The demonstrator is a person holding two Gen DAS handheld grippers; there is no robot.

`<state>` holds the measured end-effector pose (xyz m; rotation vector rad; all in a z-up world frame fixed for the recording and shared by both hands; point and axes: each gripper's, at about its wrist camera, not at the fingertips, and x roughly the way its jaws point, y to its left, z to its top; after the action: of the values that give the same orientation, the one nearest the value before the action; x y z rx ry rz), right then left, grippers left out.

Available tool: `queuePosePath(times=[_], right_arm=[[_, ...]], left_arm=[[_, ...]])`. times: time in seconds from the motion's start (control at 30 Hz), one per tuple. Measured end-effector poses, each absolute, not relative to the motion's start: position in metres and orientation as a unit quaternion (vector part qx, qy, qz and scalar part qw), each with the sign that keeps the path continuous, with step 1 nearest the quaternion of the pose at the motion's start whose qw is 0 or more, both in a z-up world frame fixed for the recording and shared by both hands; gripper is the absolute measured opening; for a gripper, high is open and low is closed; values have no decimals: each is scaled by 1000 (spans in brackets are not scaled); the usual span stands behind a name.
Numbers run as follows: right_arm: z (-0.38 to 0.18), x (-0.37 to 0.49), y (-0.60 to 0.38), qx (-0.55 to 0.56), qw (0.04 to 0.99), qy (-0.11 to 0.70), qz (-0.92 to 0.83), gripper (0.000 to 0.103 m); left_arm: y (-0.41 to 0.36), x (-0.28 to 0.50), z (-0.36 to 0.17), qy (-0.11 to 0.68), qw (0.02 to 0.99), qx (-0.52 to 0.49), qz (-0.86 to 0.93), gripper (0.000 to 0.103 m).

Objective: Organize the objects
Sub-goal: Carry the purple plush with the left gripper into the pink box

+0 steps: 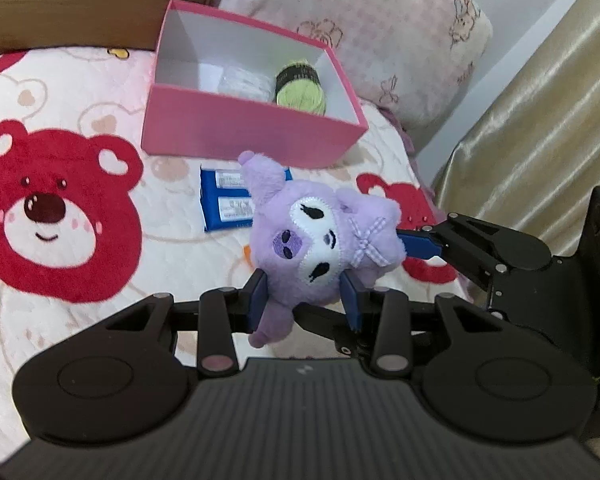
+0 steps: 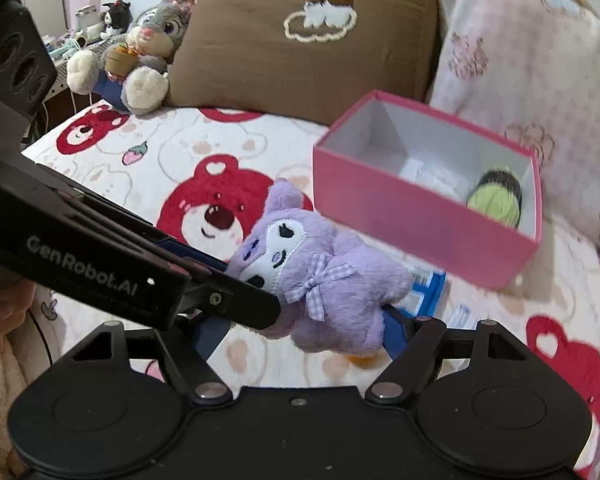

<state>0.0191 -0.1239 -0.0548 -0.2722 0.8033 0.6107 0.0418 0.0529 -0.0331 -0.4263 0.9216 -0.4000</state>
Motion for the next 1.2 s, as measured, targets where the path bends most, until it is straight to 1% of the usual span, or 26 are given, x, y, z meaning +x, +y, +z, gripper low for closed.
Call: queuePosePath(times=[0.3,0.47,0.67,0.83,1.03,1.2], right_arm=[[-14,50,-121,-139,867,368,305,78],[4,69,-120,-162,868,353,308,77],[19,95,-126,-164,873,346,302,76],[21,110,-130,-172,876,342,292,76],[16,147,-134,-166,877,348,287,76],[0,189,-139,-128,877,369,281,76]], left_arm=[[59,60,6,402,878,-185,-180,38],[56,76,25,387,890,-169,-171,38],[54,97,38,366,898,-182,-166,38],[45,116,41,365,900,-173,-161,41],[43,158,34,381,891,-191,-157,41],[41,207,22,405,879,-202,-150,42]])
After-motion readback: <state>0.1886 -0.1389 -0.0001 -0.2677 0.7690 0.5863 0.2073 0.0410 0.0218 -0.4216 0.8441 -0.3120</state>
